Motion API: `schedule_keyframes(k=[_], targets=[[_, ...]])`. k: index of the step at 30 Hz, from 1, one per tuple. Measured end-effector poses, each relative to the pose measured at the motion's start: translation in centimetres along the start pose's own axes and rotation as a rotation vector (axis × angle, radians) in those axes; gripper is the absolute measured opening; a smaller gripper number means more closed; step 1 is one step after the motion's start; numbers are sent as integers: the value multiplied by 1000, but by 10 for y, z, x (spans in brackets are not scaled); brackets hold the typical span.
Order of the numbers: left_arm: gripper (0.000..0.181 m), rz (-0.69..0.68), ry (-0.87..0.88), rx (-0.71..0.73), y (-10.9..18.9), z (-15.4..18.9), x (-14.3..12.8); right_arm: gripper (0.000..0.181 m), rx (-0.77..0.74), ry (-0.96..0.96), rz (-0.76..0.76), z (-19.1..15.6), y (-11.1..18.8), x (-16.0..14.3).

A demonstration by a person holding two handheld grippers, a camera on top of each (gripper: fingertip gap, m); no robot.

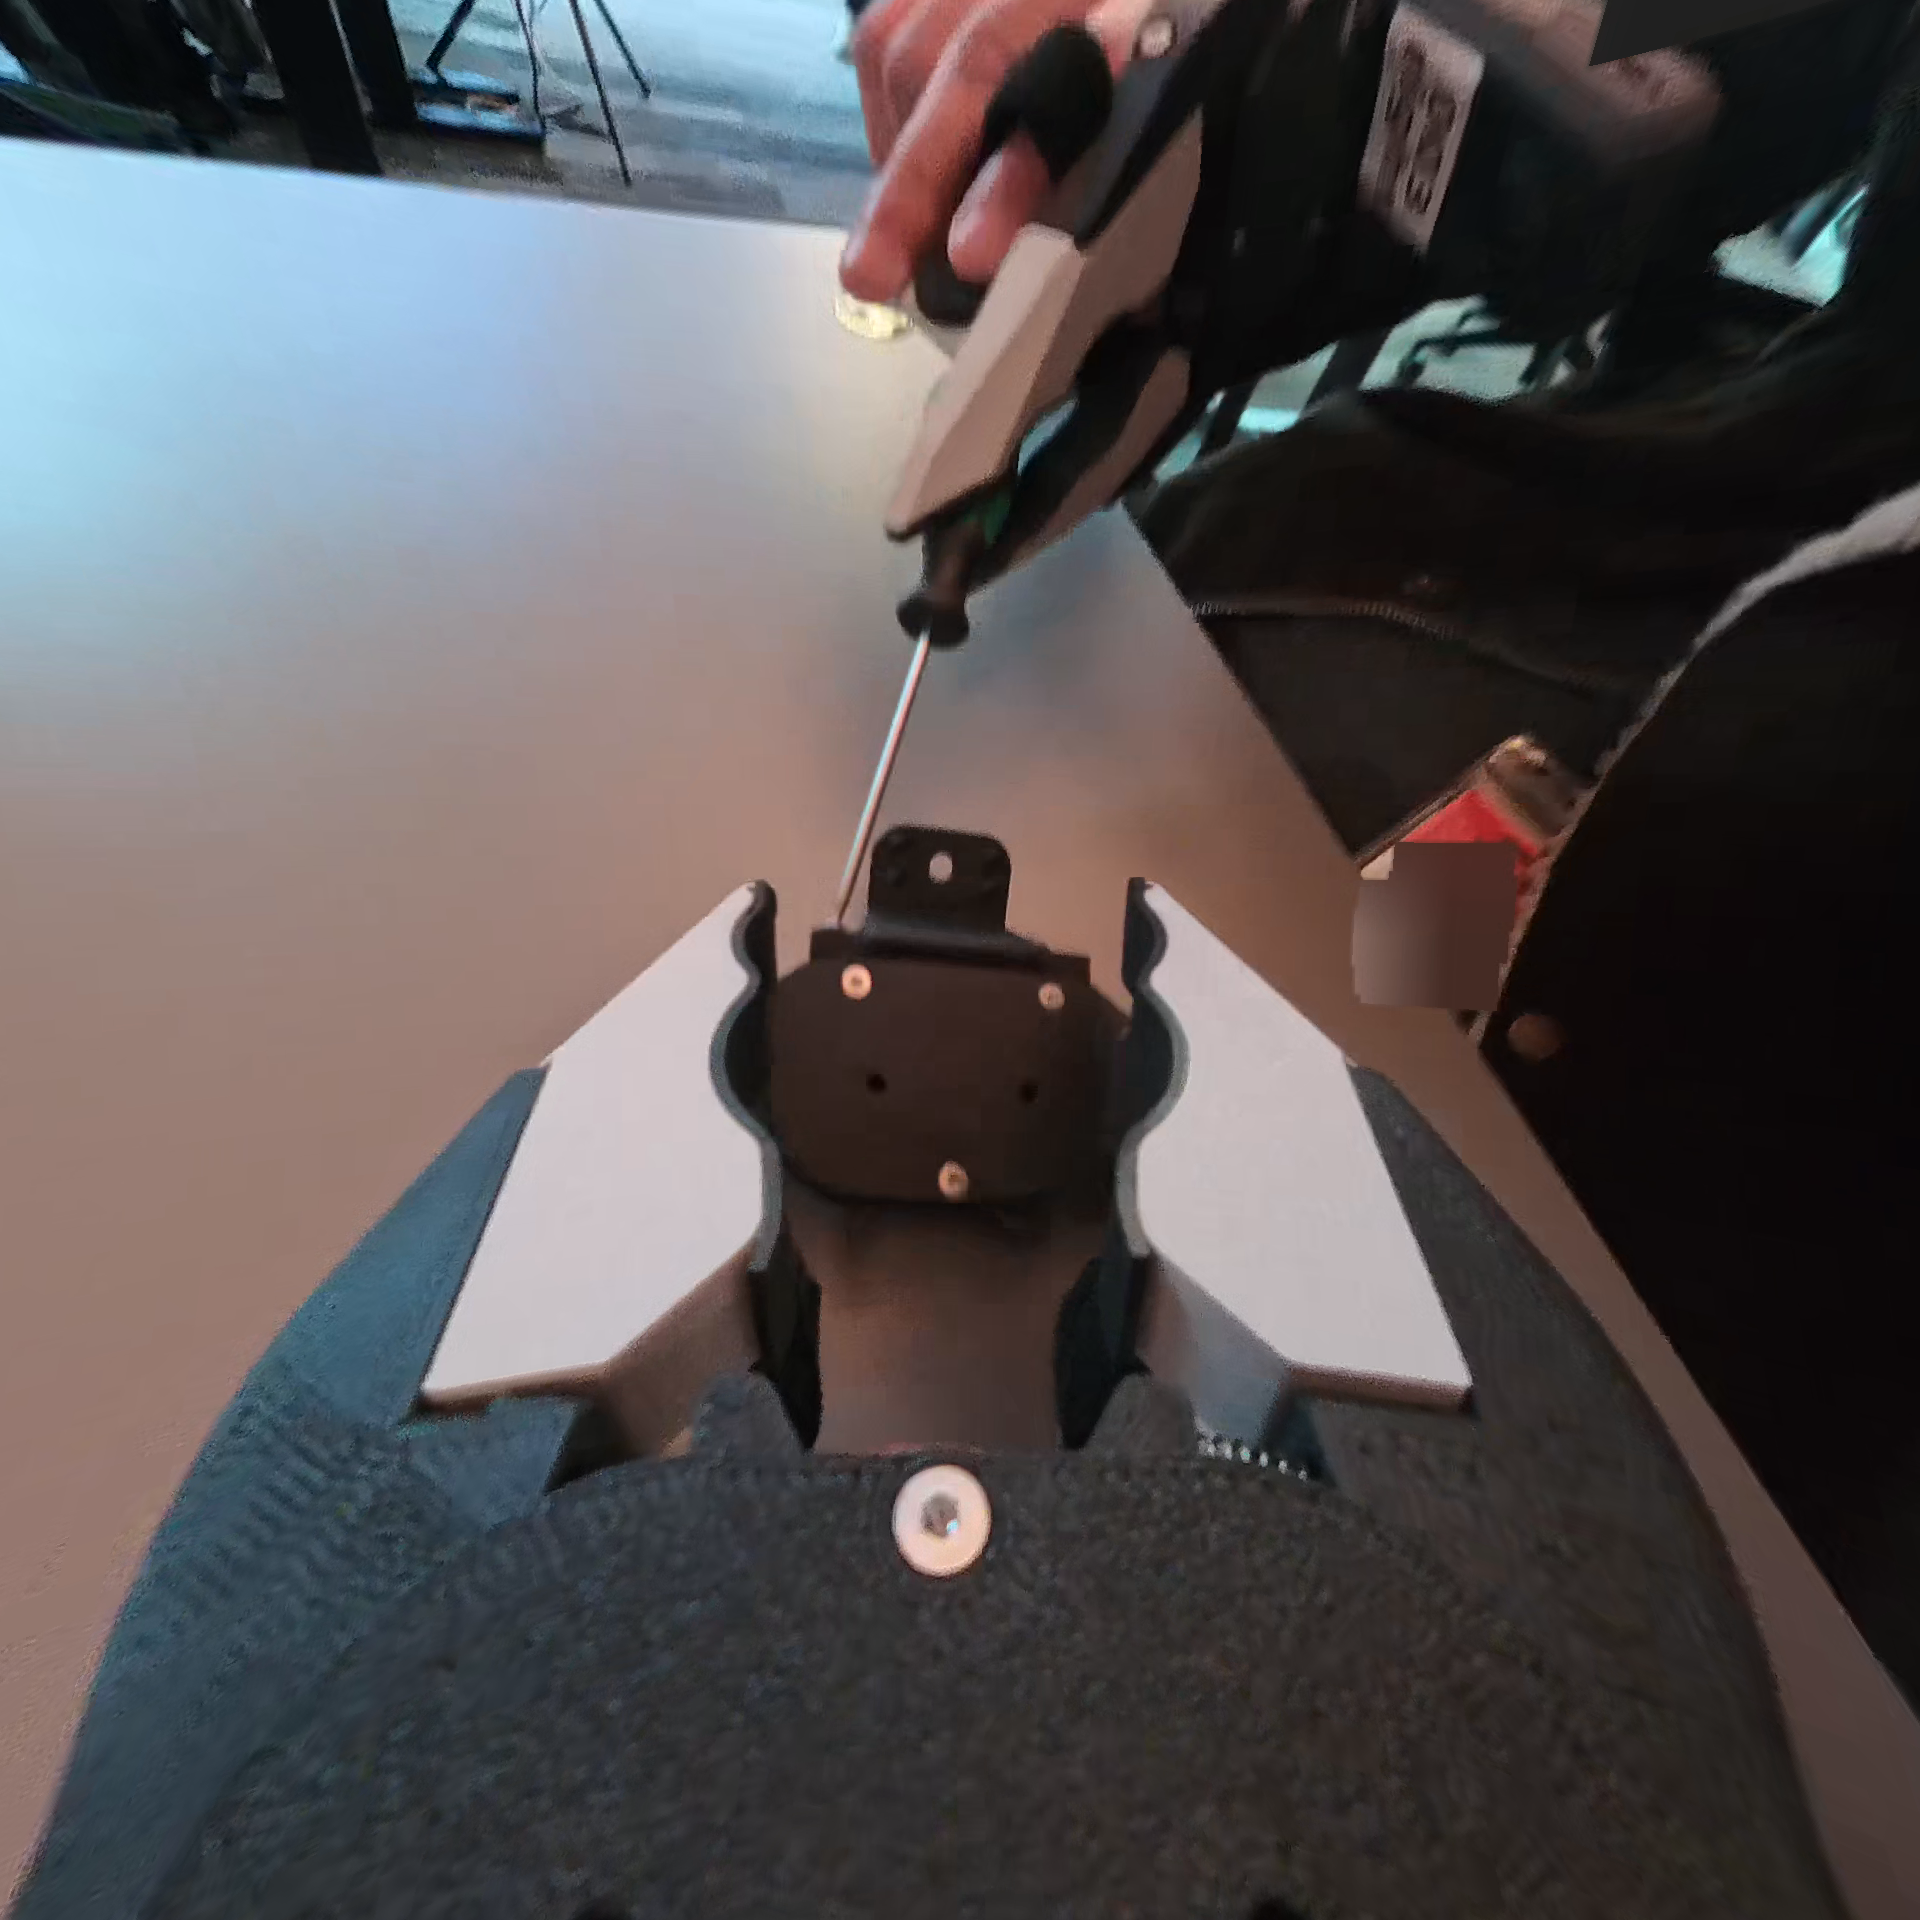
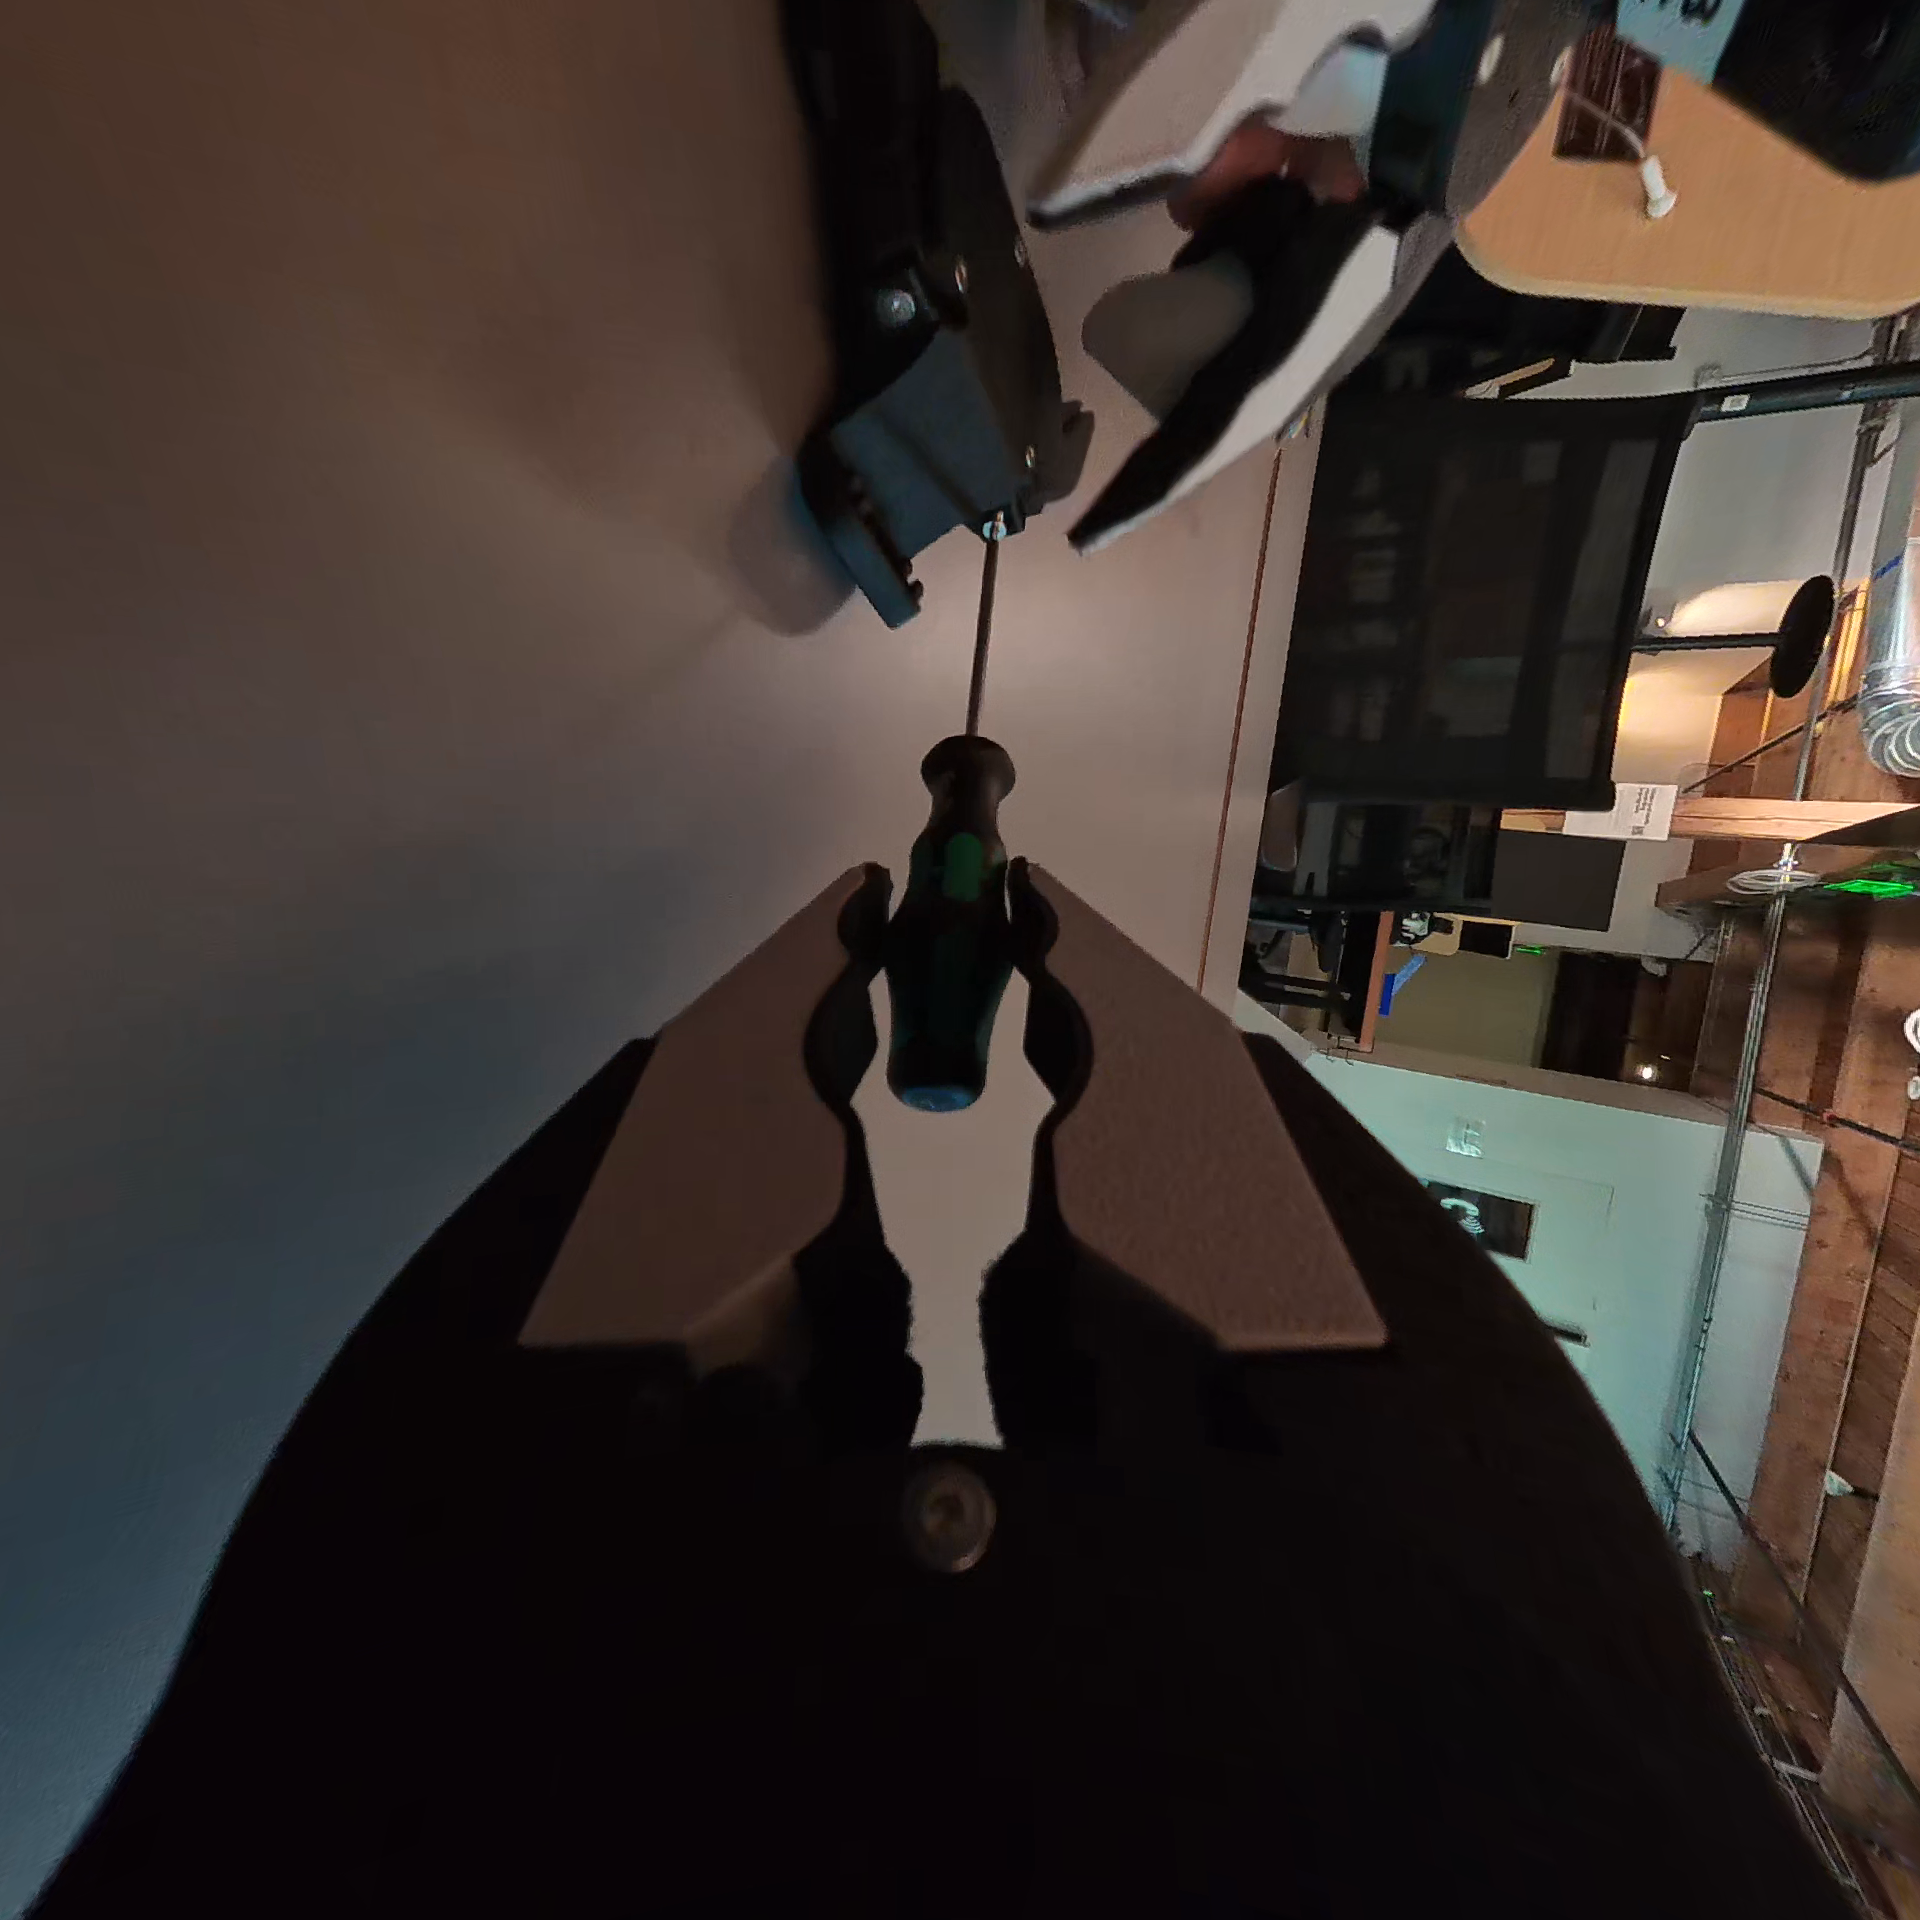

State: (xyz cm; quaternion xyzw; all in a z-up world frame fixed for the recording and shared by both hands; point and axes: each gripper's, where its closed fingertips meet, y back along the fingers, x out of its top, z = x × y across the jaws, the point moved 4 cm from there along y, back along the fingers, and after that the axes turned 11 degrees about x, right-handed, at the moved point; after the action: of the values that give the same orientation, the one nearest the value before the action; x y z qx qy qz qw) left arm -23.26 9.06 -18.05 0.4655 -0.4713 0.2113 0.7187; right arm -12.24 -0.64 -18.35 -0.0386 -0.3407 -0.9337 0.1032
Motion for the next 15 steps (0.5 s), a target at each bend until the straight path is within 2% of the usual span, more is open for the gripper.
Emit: schedule_keyframes(k=[5, 9, 13, 15], targets=[[42, -60, -89, -28, -17, -7, 5, 22, -5, -16, 26, 0, -3, 3], [32, -66, -45, -75, -24, -11, 8, 22, -12, -12, 42, 1, -7, 3], [12, -89, -123, -16, -24, -11, 3, 22, -9, -24, 52, 2, -11, -1], [11, -104, -138, 2, -26, -11, 3, 22, -10, -29, 49, 1, -12, -2]])
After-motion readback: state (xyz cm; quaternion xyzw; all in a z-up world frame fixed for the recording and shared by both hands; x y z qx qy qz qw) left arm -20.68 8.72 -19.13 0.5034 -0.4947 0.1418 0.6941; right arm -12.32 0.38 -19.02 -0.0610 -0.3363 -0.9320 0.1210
